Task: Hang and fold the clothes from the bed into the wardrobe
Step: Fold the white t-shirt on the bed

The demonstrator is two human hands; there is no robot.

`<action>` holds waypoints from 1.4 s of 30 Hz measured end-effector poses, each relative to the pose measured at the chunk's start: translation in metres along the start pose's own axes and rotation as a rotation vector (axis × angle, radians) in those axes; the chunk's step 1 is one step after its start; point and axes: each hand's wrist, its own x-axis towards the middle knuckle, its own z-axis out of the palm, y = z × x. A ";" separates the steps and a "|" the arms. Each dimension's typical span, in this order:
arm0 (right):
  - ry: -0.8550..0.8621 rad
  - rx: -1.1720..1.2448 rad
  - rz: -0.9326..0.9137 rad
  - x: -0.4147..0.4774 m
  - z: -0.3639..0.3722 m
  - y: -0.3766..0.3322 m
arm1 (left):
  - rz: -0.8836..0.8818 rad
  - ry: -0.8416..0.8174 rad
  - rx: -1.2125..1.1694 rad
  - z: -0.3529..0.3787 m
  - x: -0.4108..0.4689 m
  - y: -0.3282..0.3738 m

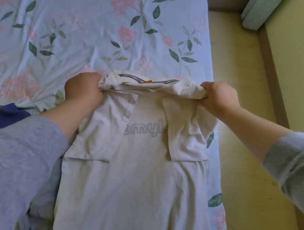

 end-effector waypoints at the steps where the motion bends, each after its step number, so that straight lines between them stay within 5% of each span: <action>1: -0.021 -0.004 -0.009 -0.005 0.004 0.001 | 0.004 -0.020 0.008 0.005 -0.004 -0.001; 14: -0.025 0.115 -0.034 -0.066 -0.006 -0.006 | 0.016 -0.116 -0.167 0.004 -0.072 -0.019; 24: 0.064 0.171 -0.072 -0.113 -0.061 -0.028 | 0.047 -0.016 -0.238 -0.054 -0.115 -0.028; 42: 0.088 0.238 -0.016 -0.294 -0.050 -0.051 | 0.128 -0.022 -0.221 -0.054 -0.279 -0.057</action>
